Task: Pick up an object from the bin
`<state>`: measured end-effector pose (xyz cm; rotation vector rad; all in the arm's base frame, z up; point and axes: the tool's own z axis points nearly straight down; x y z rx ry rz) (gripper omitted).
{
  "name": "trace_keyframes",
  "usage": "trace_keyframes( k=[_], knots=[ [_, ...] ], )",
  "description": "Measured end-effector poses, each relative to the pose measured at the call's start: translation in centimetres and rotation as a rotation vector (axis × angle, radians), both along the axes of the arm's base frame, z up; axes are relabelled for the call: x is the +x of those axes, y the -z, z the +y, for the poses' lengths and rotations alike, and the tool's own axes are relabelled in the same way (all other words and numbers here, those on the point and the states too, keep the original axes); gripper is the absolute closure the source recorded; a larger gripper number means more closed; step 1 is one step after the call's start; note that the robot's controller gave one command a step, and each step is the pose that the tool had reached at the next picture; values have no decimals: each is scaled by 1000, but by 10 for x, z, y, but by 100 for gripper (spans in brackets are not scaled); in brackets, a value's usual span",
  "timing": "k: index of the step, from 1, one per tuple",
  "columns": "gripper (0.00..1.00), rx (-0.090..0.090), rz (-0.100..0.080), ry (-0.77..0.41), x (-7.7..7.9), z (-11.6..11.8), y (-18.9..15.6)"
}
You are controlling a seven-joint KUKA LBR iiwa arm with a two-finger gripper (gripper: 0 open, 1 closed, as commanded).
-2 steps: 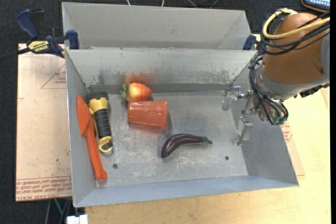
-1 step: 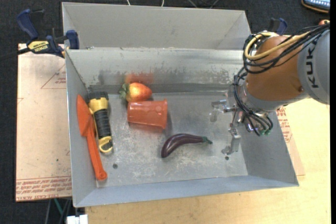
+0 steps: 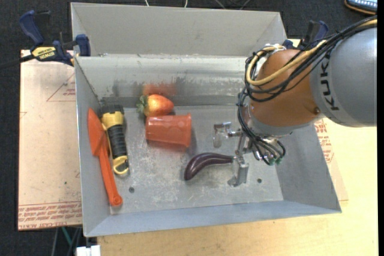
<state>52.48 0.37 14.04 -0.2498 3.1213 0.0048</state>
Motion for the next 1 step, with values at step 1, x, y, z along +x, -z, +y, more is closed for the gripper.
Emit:
trace_keyframes(
  k=[1],
  knots=[
    [0, -3, 8, -249, 48, 37, 71]
  ],
)
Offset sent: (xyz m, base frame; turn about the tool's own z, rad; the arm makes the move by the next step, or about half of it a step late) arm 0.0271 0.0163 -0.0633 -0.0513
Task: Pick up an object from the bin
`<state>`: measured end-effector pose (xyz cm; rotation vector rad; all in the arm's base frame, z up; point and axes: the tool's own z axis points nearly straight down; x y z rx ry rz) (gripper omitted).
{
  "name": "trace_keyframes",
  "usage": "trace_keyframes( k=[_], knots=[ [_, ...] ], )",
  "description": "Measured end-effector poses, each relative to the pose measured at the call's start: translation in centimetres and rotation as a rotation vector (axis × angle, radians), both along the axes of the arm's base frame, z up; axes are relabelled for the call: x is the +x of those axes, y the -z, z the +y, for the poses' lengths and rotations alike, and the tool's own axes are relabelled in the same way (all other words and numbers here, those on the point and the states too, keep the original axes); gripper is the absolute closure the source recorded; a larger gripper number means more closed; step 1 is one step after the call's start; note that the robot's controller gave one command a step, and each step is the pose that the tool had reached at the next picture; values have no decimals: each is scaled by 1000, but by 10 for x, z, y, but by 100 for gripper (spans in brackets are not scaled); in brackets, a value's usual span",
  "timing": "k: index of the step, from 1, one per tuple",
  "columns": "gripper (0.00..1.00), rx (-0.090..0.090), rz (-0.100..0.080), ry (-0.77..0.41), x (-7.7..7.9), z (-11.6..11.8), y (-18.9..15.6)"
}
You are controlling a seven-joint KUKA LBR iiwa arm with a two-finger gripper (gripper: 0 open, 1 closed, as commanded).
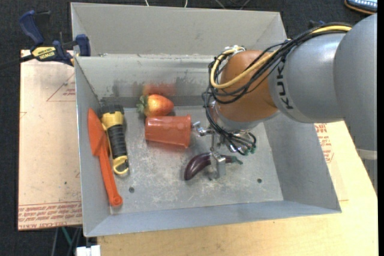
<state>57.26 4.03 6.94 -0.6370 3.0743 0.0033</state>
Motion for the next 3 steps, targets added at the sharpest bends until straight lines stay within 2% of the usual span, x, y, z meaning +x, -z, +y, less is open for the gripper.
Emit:
trace_keyframes(
  k=[1, 2, 3],
  knots=[
    [100, 1, -10, 197, -20, -20, -7],
    [100, 1, -10, 197, -20, -20, -7],
    [100, 3, -21, 178, -18, -22, -108]
  ],
)
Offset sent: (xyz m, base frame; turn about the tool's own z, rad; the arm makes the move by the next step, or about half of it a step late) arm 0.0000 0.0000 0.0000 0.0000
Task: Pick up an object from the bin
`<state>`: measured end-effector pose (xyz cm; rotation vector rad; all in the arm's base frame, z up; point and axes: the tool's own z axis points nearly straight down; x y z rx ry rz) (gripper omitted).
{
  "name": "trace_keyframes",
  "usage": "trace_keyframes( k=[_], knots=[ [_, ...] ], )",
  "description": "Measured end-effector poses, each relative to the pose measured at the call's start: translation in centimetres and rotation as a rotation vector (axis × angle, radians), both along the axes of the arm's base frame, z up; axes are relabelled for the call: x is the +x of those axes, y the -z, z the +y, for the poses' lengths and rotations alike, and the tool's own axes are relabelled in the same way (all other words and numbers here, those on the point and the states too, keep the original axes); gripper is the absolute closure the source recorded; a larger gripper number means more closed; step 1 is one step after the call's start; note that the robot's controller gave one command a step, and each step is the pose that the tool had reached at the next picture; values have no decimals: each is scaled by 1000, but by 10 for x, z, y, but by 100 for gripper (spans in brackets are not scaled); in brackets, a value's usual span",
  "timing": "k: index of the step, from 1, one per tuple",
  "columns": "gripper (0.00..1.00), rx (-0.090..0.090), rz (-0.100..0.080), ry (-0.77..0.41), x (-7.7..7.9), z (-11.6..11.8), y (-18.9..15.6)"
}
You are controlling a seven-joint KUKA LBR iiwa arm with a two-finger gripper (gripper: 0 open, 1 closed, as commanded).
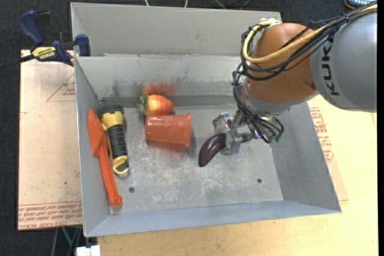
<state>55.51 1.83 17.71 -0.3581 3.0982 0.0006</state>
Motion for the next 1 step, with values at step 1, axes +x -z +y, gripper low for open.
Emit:
trace_keyframes(
  k=[1],
  knots=[
    [100, 0, 12, 6, -19, -8, -45]
  ],
)
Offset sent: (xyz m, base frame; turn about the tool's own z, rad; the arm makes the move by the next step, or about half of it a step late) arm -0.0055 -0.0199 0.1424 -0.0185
